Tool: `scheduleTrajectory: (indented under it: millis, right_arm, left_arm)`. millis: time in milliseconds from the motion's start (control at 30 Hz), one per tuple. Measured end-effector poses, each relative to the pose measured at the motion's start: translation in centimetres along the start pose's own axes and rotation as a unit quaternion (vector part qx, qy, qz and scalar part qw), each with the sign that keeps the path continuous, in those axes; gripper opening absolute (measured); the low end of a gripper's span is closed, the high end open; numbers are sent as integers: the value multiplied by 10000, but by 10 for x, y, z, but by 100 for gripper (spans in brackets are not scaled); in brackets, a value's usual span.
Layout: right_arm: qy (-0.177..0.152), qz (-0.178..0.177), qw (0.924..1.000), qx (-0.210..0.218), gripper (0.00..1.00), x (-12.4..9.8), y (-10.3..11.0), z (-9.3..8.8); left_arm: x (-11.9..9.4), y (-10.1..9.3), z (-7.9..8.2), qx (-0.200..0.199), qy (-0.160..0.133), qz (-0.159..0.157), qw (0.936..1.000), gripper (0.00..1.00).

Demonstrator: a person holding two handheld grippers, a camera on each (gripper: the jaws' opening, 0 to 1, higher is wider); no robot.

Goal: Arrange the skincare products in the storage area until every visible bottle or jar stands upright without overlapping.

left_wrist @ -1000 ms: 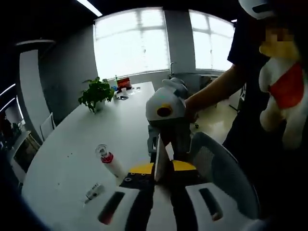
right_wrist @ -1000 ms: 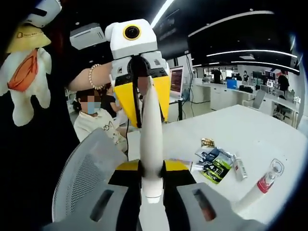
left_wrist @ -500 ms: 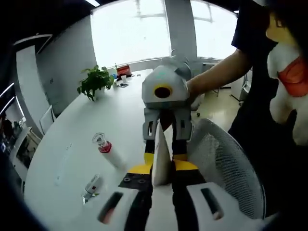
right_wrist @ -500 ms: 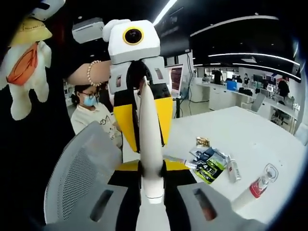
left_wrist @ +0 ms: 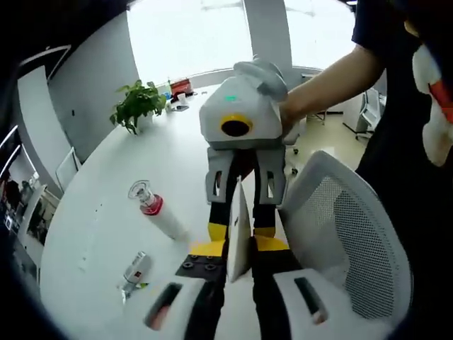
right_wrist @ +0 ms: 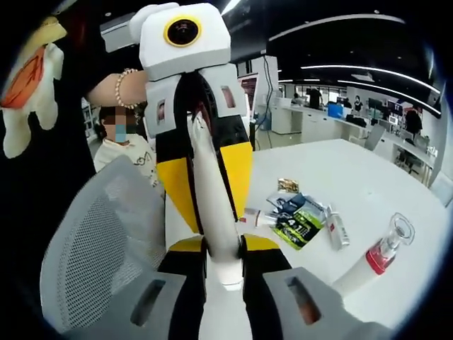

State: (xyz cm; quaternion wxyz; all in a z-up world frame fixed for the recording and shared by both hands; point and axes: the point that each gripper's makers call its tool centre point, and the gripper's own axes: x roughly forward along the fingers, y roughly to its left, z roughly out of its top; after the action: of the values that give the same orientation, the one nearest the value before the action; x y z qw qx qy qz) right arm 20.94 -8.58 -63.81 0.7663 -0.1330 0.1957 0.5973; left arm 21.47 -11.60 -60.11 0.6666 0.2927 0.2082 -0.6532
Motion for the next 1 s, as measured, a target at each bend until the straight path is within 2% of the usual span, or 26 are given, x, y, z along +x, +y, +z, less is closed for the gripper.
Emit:
scheduleTrajectory:
  millis: [133, 333, 867, 1000]
  right_arm:
    - [116, 0, 9999, 42, 18, 4, -4, -12]
    - [101, -25, 9999, 138, 18, 7, -11, -22]
    - [388, 1, 9992, 114, 18, 14, -27, -40]
    - [318, 43, 9993, 177, 18, 10, -31, -40]
  left_arm:
    - [9, 1, -7, -77, 29, -25, 10000, 18]
    - [18, 5, -15, -57, 112, -57, 9999, 18]
    - [37, 15, -25, 17, 344, -169, 9993, 19]
    - [38, 19, -23, -61, 279, -186, 9994, 19]
